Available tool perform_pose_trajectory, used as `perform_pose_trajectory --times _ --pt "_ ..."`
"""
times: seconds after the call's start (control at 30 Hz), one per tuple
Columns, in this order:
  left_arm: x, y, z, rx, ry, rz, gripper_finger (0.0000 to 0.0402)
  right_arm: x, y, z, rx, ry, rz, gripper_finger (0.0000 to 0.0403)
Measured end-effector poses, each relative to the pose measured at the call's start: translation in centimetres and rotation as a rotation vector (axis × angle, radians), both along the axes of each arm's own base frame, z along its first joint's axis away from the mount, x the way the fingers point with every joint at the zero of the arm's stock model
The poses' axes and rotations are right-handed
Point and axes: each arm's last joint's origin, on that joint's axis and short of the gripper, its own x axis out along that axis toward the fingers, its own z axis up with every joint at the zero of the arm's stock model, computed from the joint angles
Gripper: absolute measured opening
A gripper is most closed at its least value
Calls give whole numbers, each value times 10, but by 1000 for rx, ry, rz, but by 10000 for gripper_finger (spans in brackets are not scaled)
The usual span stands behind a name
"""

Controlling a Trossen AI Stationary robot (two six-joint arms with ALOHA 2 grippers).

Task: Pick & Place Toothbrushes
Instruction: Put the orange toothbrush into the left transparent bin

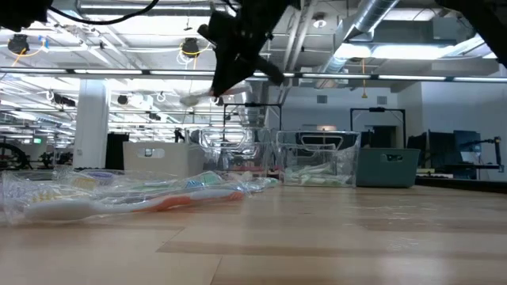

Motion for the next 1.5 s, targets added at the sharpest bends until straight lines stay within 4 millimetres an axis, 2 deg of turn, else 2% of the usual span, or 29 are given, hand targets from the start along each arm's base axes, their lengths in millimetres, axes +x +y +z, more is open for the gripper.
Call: perform_pose_trajectory --times 0.1,0.23,0.33,0.4,0.7,0.97,1.23,1.37,1.5 --pt "0 0 0 0 -1 0 108 -3 -32 2 -16 -9 -9 8" --pt "0 0 0 2 -4 1 108 -21 -77 6 153 22 -13 7" --pt "0 0 -2 4 -2 3 108 -32 -102 2 260 42 -17 6" --pt "0 1 -5 9 3 14 108 -37 -112 0 295 47 -8 6" --pt "3 7 -5 11 -11 98 108 -39 -125 3 239 16 80 6" --pt "4 8 -5 10 -7 103 108 -39 -125 5 383 -60 198 6" --pt "4 8 -5 10 -6 103 108 -28 -137 -8 483 -244 17 6" --pt "4 8 -5 7 -1 101 108 -31 -136 -24 445 -169 51 6" --pt "4 8 -5 6 1 98 108 -36 -140 -28 461 -161 57 6"
